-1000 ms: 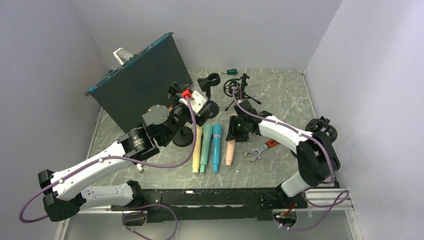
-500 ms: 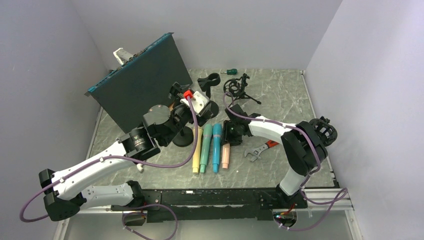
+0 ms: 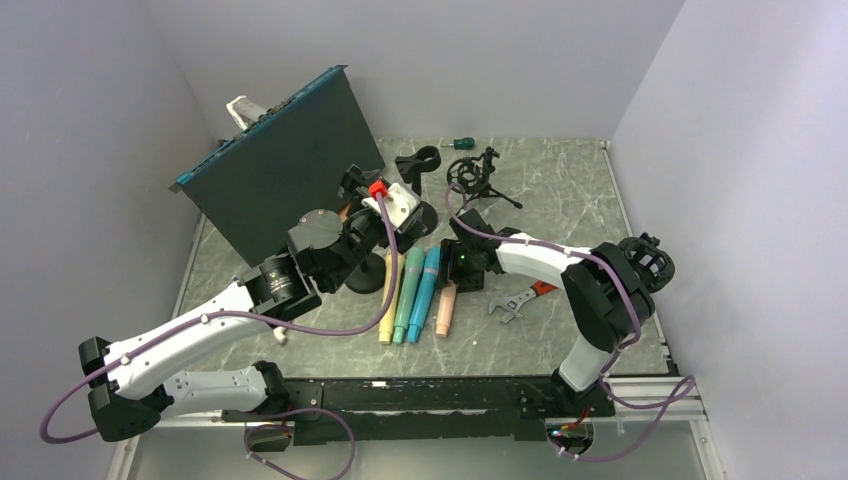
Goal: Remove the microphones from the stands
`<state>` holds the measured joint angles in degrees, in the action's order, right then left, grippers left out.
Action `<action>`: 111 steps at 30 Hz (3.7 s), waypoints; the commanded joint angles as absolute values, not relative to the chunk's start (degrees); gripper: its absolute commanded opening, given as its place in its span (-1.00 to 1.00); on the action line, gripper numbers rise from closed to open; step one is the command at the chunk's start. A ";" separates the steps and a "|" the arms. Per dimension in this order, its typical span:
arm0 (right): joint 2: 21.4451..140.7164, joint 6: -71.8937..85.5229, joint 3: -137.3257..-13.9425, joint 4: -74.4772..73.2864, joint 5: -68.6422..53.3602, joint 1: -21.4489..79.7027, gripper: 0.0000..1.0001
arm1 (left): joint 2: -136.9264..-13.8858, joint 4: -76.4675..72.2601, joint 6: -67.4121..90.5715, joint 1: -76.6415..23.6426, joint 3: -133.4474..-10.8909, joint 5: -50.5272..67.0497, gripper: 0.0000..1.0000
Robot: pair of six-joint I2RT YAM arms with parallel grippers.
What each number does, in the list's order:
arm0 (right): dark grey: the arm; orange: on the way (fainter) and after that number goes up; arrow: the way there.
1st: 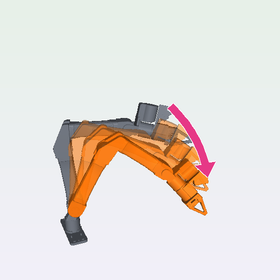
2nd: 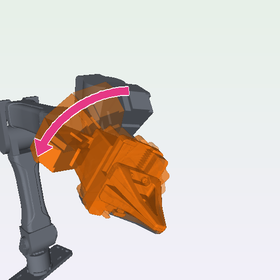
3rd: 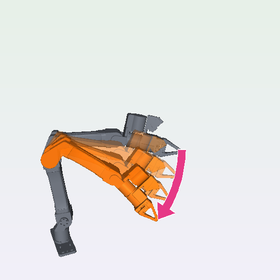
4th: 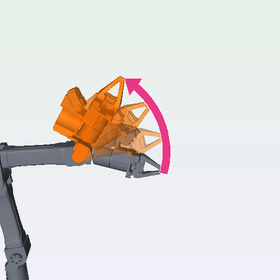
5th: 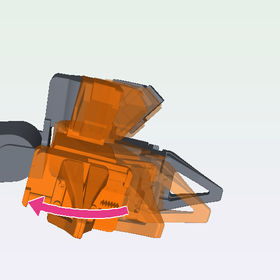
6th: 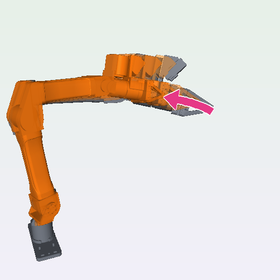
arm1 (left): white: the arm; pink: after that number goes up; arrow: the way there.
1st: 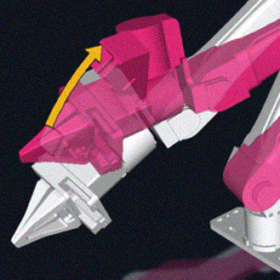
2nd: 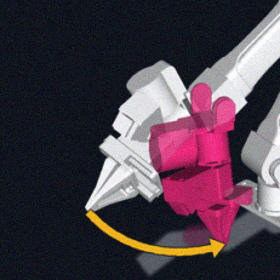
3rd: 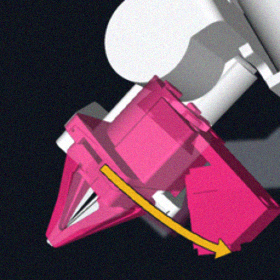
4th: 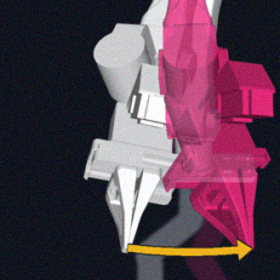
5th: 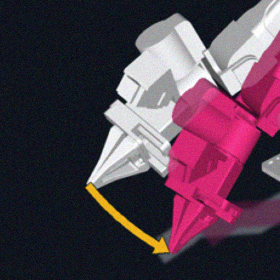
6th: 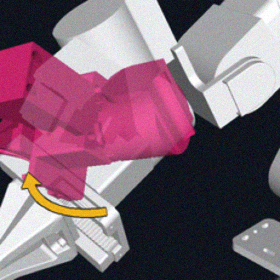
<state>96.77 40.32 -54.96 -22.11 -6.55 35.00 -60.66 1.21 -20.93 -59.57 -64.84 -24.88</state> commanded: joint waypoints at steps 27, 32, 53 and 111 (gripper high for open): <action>65.70 30.04 -81.34 -59.74 41.77 34.62 0.74 | -61.06 -0.09 -21.31 -60.29 -65.49 -25.08 0.98; 59.81 34.51 -84.70 -70.32 48.42 33.98 0.73 | -60.98 -0.09 -20.64 -60.53 -65.83 -24.47 0.98; 54.85 43.48 -84.72 -85.36 58.67 29.35 0.65 | -60.97 1.25 -20.61 -61.70 -66.12 -24.73 0.98; 76.55 7.40 -82.71 -30.77 36.97 31.17 -0.92 | -62.22 0.44 -23.38 -63.06 -64.97 -26.41 0.98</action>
<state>77.65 10.37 -84.18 -38.15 30.28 30.09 -62.15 1.78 -23.05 -62.61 -64.84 -25.41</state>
